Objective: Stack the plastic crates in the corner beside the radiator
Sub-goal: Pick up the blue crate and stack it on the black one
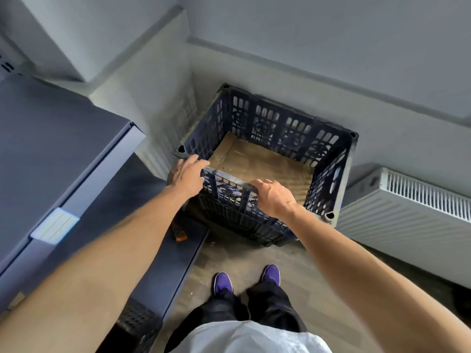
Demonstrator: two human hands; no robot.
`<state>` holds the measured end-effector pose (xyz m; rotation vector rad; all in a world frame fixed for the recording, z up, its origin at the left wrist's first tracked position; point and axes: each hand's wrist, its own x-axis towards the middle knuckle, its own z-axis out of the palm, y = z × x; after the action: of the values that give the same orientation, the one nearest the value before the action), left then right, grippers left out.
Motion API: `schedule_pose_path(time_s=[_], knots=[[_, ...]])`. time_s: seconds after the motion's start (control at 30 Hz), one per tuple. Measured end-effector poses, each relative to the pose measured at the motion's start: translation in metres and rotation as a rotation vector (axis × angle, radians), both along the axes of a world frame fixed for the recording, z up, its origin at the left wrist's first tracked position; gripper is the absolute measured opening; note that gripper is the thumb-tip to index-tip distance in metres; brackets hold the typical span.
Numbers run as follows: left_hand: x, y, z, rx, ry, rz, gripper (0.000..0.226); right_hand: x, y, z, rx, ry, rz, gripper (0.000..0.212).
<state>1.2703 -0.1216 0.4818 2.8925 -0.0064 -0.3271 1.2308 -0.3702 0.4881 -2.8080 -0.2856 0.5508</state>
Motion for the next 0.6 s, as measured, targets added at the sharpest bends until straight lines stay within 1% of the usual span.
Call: schedule_pose_path(time_s=[0.07, 0.13, 0.17, 0.2, 0.3, 0.33, 0.4, 0.47, 0.6], knots=[[0.000, -0.004, -0.002, 0.039, -0.040, 0.006, 0.052, -0.001, 0.000, -0.002, -0.006, -0.011, 0.000, 0.051], [0.002, -0.003, -0.002, 0.113, -0.132, -0.050, 0.049, 0.000, 0.001, -0.003, -0.013, -0.014, 0.002, 0.049], [0.006, -0.001, -0.003, 0.145, -0.143, -0.092, 0.048, 0.000, 0.001, -0.003, -0.012, -0.014, 0.001, 0.048], [0.011, 0.002, -0.002, 0.158, -0.115, -0.123, 0.046, -0.001, 0.000, -0.004, -0.006, -0.018, 0.000, 0.047], [0.030, 0.013, 0.003, 0.139, 0.078, -0.161, 0.042, -0.004, -0.001, -0.007, 0.019, -0.045, -0.003, 0.045], [0.035, 0.016, 0.004, 0.144, 0.096, -0.166, 0.038, -0.005, -0.001, -0.007, 0.021, -0.055, -0.003, 0.044], [0.038, 0.016, 0.005, 0.155, 0.040, -0.151, 0.030, -0.005, -0.001, -0.006, 0.023, -0.070, 0.000, 0.043], [0.035, 0.010, 0.007, 0.184, -0.026, -0.134, 0.028, -0.005, 0.001, -0.004, 0.013, -0.078, 0.000, 0.043], [0.029, 0.008, 0.009, 0.234, -0.086, -0.183, 0.023, -0.009, -0.001, -0.004, -0.001, -0.086, -0.008, 0.047]])
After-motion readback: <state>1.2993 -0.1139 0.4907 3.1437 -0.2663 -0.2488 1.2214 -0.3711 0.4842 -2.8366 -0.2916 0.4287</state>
